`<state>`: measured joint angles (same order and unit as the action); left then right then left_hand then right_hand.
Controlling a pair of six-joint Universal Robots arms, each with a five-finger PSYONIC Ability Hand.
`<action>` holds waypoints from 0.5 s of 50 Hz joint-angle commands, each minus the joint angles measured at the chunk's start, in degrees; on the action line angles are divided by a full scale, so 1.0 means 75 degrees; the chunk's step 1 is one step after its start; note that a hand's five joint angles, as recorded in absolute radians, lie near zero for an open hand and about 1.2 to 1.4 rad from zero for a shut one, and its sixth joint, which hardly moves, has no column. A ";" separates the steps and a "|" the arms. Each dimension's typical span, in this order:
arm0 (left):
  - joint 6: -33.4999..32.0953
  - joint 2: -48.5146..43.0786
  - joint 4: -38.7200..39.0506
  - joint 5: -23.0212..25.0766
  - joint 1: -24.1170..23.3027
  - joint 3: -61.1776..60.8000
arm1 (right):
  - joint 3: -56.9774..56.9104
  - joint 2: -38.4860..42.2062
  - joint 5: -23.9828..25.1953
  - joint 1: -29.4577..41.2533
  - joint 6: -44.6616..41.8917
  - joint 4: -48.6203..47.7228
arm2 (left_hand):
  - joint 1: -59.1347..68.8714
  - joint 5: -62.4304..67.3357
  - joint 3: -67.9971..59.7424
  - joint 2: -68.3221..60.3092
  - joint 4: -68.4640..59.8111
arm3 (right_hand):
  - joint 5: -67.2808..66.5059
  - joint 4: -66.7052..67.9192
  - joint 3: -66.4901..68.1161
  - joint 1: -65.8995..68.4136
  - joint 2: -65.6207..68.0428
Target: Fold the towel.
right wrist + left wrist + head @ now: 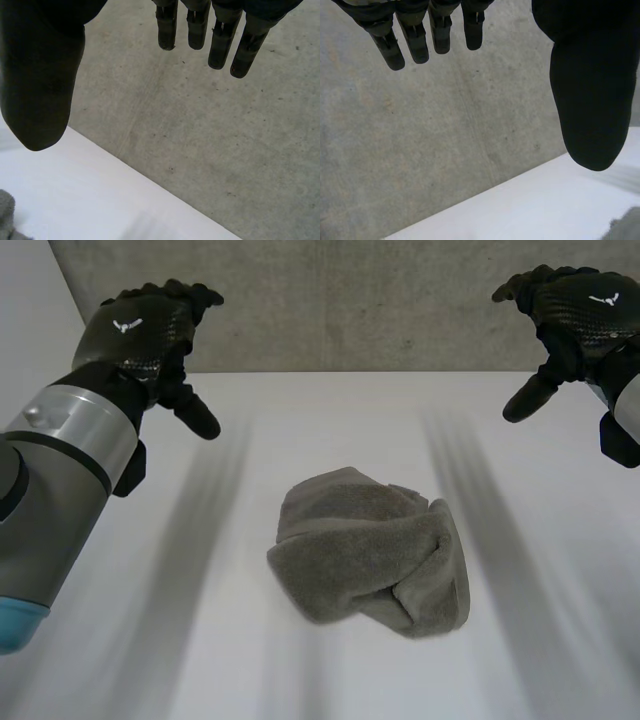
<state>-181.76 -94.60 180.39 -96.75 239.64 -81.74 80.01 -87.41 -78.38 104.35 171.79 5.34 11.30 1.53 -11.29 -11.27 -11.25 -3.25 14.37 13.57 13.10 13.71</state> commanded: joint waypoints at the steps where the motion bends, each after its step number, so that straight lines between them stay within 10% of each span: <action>1: -0.0129 -0.0137 -0.0076 0.0197 -0.0030 -0.0864 | 0.0089 0.0204 0.0558 -0.0004 -0.1723 0.0901 | 0.1597 0.1566 -0.1598 -0.1601 -0.1603 | 0.0434 -0.0582 -0.0476 -0.0413 -0.0495; 25: -0.0282 -0.3066 0.1423 0.1393 -0.0077 -0.1863 | 0.0582 0.2677 0.1087 0.0828 -0.2398 0.1305 | 0.3040 0.3009 -0.3041 -0.3044 -0.3046 | -0.2508 0.2360 0.2466 0.2529 0.2447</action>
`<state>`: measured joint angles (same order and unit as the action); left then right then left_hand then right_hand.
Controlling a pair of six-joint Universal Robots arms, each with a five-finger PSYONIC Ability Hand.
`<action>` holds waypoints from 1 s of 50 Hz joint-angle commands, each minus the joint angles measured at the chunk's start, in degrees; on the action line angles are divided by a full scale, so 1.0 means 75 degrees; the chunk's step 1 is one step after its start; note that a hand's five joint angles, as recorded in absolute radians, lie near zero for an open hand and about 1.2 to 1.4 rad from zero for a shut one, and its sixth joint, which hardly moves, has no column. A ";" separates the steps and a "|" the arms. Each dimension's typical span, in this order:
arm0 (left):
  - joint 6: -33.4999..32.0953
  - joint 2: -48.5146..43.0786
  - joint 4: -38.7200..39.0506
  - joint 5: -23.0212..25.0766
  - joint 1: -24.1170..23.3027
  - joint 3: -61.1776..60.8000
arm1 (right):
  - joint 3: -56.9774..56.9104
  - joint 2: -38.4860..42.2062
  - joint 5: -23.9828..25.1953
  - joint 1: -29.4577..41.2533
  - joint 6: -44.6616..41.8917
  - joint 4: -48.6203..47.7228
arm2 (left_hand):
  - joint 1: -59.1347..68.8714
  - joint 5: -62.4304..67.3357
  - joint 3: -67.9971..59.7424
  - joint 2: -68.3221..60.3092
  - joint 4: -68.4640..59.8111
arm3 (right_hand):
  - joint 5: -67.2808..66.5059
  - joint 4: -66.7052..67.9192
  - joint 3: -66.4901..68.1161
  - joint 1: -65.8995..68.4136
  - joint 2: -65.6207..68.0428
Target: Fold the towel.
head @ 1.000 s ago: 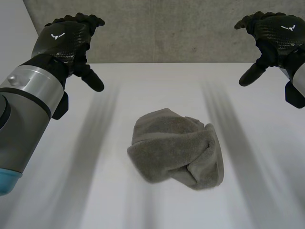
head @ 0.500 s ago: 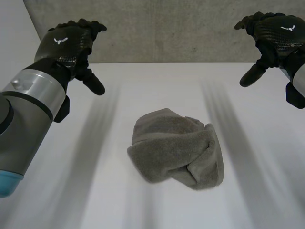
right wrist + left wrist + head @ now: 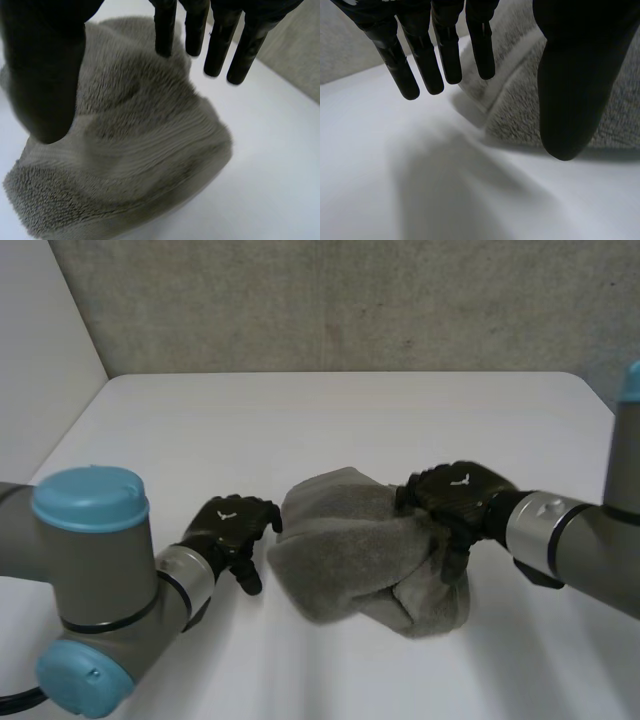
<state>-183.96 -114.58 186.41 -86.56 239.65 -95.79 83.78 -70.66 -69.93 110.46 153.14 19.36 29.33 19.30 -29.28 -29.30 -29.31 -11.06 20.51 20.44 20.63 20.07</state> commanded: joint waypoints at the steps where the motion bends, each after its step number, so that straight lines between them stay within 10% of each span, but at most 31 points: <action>1: 0.0012 -0.0403 0.0622 0.0034 -0.0079 0.0011 | 0.0080 0.0456 -0.0051 0.0015 0.0159 -0.0670 | 0.0636 0.0641 -0.0642 -0.0640 -0.0639 | -0.2073 0.2148 0.2156 0.2131 0.2206; 6: 0.0035 -0.0614 0.0939 0.0010 -0.0255 0.0140 | -0.0049 0.0445 -0.0040 0.0003 0.0370 -0.0764 | 0.1780 0.1784 -0.1786 -0.1784 -0.1782 | -0.4849 0.4923 0.4931 0.4906 0.4981; 10: 0.0035 -0.0871 0.1406 -0.0048 -0.0395 0.0420 | -0.0237 0.0445 0.0007 0.0015 0.0347 -0.0776 | 0.6739 0.6743 -0.6745 -0.6743 -0.6741 | -0.7529 0.7604 0.7612 0.7587 0.7662; 15: -0.0070 -0.0942 0.1851 -0.0258 -0.0559 0.1284 | -0.1209 0.0562 -0.0051 0.0015 0.0312 -0.0952 | 0.6756 0.6761 -0.6762 -0.6760 -0.6758 | -0.7858 0.7932 0.7941 0.7916 0.7990; 26: -0.0093 0.1153 0.4684 -0.2990 -0.0466 0.2835 | -0.1140 -0.1382 -0.0402 0.0214 0.2066 -0.6822 | 0.6756 0.6761 -0.6762 -0.6760 -0.6758 | -0.7858 0.7932 0.7941 0.7916 0.7990; 32: -0.0490 0.1554 0.4935 -0.2943 -0.0501 0.1901 | -0.1198 -0.1090 -0.0344 0.0144 0.2351 -0.5557 | 0.6756 0.6761 -0.6762 -0.6760 -0.6758 | -0.7858 0.7932 0.7941 0.7916 0.7990; 42: -0.1884 0.1414 0.4923 -0.1586 -0.0489 -0.0711 | -0.0871 0.0057 -0.0274 0.0249 -0.0680 -0.1963 | 0.6756 0.6761 -0.6762 -0.6760 -0.6758 | -0.7858 0.7932 0.7941 0.7916 0.7990; 50: -0.2191 0.0630 0.4655 -0.1302 -0.0629 -0.1828 | -0.0367 0.0783 -0.0508 0.0144 -0.1165 -0.1480 | 0.6756 0.6761 -0.6762 -0.6760 -0.6758 | -0.7858 0.7932 0.7941 0.7916 0.7990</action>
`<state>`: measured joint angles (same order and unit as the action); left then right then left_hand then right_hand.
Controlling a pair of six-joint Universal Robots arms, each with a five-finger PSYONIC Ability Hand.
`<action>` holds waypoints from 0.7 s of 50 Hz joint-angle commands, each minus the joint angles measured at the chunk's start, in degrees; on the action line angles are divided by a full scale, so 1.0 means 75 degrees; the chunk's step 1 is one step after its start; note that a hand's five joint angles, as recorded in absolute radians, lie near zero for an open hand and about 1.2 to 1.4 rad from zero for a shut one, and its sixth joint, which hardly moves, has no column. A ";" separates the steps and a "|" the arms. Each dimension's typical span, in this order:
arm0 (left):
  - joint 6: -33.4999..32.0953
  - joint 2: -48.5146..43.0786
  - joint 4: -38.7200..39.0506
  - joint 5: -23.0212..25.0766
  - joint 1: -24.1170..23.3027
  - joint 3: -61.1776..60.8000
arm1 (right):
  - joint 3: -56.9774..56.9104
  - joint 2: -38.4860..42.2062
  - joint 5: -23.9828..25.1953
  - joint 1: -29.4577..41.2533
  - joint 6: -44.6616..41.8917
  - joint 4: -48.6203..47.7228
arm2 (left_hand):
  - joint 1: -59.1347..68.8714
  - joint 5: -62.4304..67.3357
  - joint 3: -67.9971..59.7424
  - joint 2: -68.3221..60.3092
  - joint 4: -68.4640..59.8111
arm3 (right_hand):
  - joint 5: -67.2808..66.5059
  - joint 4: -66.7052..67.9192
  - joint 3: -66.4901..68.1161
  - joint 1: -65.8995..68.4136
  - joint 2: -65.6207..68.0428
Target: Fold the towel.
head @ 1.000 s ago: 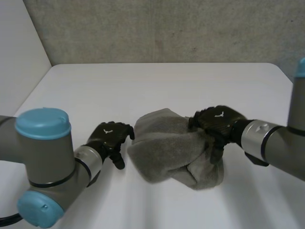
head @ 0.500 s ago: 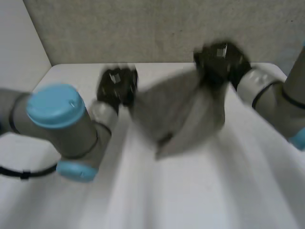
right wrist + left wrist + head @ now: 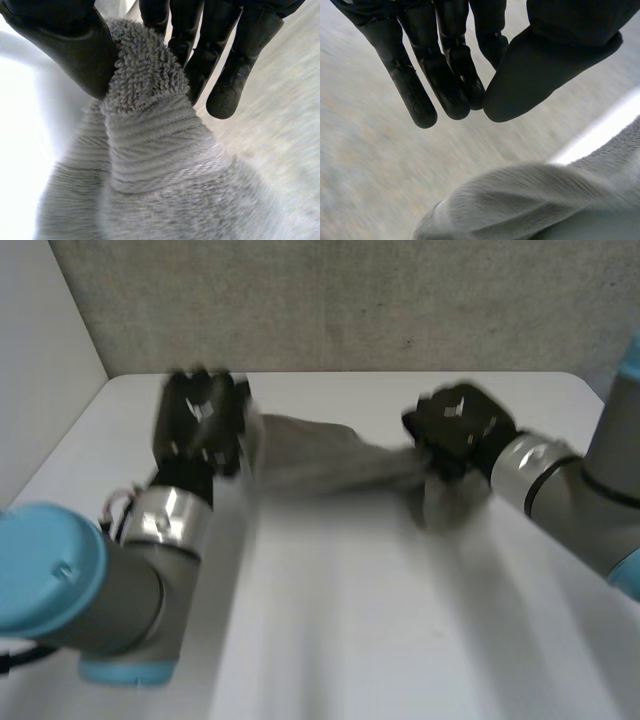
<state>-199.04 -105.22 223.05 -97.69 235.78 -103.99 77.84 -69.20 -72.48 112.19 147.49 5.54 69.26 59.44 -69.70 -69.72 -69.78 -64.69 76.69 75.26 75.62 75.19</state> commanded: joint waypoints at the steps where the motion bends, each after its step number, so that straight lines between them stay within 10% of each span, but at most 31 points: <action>1: -0.0180 -0.0724 -0.0440 0.0170 -0.0171 -0.0783 | 0.0427 0.0589 -0.0168 -0.0088 -0.0412 0.0363 | 0.1432 0.1408 -0.1374 -0.1370 -0.1362 | -0.0708 0.0442 0.0632 0.0583 0.0641; 13: -0.0168 -0.0667 -0.1720 0.0217 -0.0219 -0.0432 | 0.1292 0.0170 -0.0215 -0.0111 -0.0517 0.0457 | 0.1432 0.1408 -0.1374 -0.1370 -0.1362 | -0.0708 0.0442 0.0632 0.0583 0.0641; 17: -0.0192 -0.0457 -0.1708 0.0264 -0.0102 -0.0070 | 0.1854 -0.0417 -0.0156 -0.0123 -0.0622 0.0340 | -0.4508 -0.4532 0.4566 0.4570 0.4578 | -0.0708 0.0442 0.0632 0.0583 0.0641; 21: -0.0180 -0.0385 -0.1708 0.0334 0.0191 0.0330 | 0.2208 -0.0641 -0.0086 -0.0147 -0.0939 0.0328 | -0.5204 -0.5228 0.5262 0.5266 0.5274 | -0.0708 0.0442 0.0632 0.0583 0.0641; 35: -0.0438 -0.1815 -0.2200 0.2385 0.1328 0.2462 | 0.3286 -0.1473 0.0628 -0.1118 -0.1876 0.0328 | -0.5899 -0.5923 0.5957 0.5961 0.5969 | -0.0708 0.0442 0.0632 0.0583 0.0641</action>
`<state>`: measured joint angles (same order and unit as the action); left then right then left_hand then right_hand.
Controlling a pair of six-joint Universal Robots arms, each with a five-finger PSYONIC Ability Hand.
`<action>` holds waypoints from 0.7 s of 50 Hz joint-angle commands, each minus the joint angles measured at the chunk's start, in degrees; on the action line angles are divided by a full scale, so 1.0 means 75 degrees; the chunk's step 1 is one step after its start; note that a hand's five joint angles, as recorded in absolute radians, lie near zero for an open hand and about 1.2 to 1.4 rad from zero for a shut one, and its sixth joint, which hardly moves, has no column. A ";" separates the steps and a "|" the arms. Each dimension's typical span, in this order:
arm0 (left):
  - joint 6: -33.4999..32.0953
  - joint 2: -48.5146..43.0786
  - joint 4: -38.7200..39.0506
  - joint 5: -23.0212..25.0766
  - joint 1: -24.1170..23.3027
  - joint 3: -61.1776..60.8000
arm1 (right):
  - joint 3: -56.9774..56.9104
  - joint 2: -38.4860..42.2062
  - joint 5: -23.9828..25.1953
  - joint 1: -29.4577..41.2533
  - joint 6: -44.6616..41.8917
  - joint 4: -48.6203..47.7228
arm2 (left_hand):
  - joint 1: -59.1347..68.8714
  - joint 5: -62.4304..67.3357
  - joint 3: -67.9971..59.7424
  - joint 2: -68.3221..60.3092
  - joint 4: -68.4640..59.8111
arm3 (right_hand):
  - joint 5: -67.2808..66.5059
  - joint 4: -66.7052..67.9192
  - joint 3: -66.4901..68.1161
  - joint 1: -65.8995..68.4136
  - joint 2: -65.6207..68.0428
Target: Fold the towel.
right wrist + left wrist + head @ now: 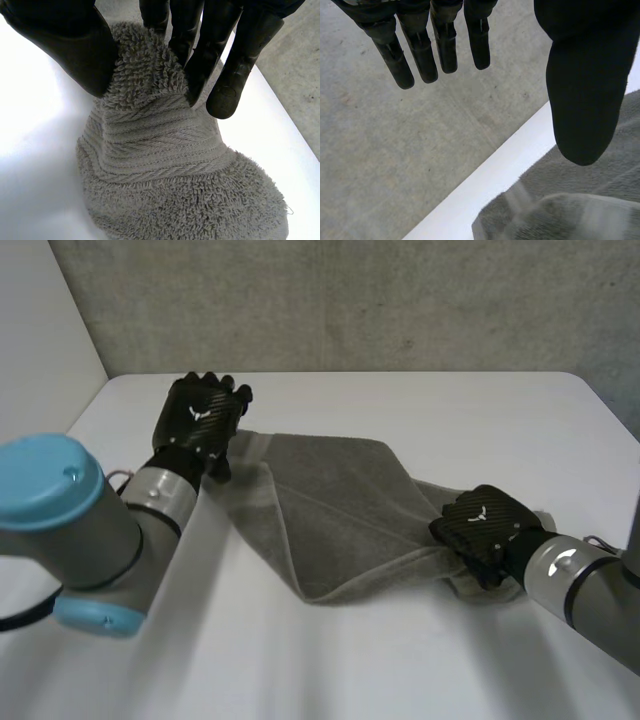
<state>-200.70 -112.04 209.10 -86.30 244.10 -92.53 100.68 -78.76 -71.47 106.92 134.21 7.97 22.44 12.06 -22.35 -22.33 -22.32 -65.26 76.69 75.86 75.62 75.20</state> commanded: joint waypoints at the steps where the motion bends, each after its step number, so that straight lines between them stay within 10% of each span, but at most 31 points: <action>1: -0.0356 -0.1229 -0.0573 0.0983 0.0231 0.1307 | 0.0286 -0.0256 0.0621 -0.0509 -0.0106 0.0016 | 0.0344 0.0395 -0.0356 -0.0359 -0.0360 | -0.0632 0.0442 0.0552 0.0583 0.0640; 11: -0.1715 -0.3012 -0.2835 0.1966 0.0442 0.3582 | 0.0591 -0.0316 0.0740 -0.0674 -0.0036 -0.0007 | 0.0500 0.0551 -0.0513 -0.0516 -0.0517 | -0.0632 0.0442 0.0552 0.0583 0.0640; 35: -0.3182 -0.4608 -0.4512 0.2132 0.0442 0.5658 | 0.0896 -0.0175 0.0752 -0.0721 -0.0013 -0.0312 | 0.2385 0.2436 -0.2397 -0.2400 -0.2401 | -0.0632 0.0442 0.0552 0.0583 0.0640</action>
<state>-219.41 -144.68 179.54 -70.30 247.49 -52.25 107.38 -80.29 -65.84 101.52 134.07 5.74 31.84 21.58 -31.61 -31.82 -31.60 -65.26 76.69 75.90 75.62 75.20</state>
